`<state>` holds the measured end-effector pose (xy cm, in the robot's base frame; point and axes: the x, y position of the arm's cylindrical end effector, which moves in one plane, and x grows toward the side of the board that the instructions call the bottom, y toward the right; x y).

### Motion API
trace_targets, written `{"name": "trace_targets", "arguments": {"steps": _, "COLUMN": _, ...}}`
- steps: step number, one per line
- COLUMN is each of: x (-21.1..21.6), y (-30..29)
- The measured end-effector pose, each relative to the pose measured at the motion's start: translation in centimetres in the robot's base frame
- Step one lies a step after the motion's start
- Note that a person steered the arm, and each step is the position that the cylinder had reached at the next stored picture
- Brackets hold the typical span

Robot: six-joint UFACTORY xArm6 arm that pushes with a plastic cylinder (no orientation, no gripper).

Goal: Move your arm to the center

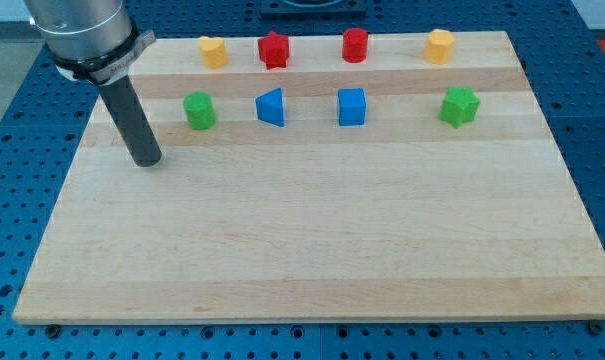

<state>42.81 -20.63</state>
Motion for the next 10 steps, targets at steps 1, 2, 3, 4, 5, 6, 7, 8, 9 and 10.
{"name": "trace_targets", "arguments": {"steps": 1, "x": 0.1, "y": 0.1}}
{"name": "trace_targets", "arguments": {"steps": 2, "x": 0.1, "y": -1.5}}
{"name": "trace_targets", "arguments": {"steps": 3, "x": 0.1, "y": -1.3}}
{"name": "trace_targets", "arguments": {"steps": 4, "x": 0.1, "y": -1.0}}
{"name": "trace_targets", "arguments": {"steps": 5, "x": 0.5, "y": 2.5}}
{"name": "trace_targets", "arguments": {"steps": 6, "x": 3.5, "y": 7.1}}
{"name": "trace_targets", "arguments": {"steps": 7, "x": 4.7, "y": 10.6}}
{"name": "trace_targets", "arguments": {"steps": 8, "x": 4.8, "y": 12.3}}
{"name": "trace_targets", "arguments": {"steps": 9, "x": 4.8, "y": 12.3}}
{"name": "trace_targets", "arguments": {"steps": 10, "x": 5.1, "y": 16.3}}
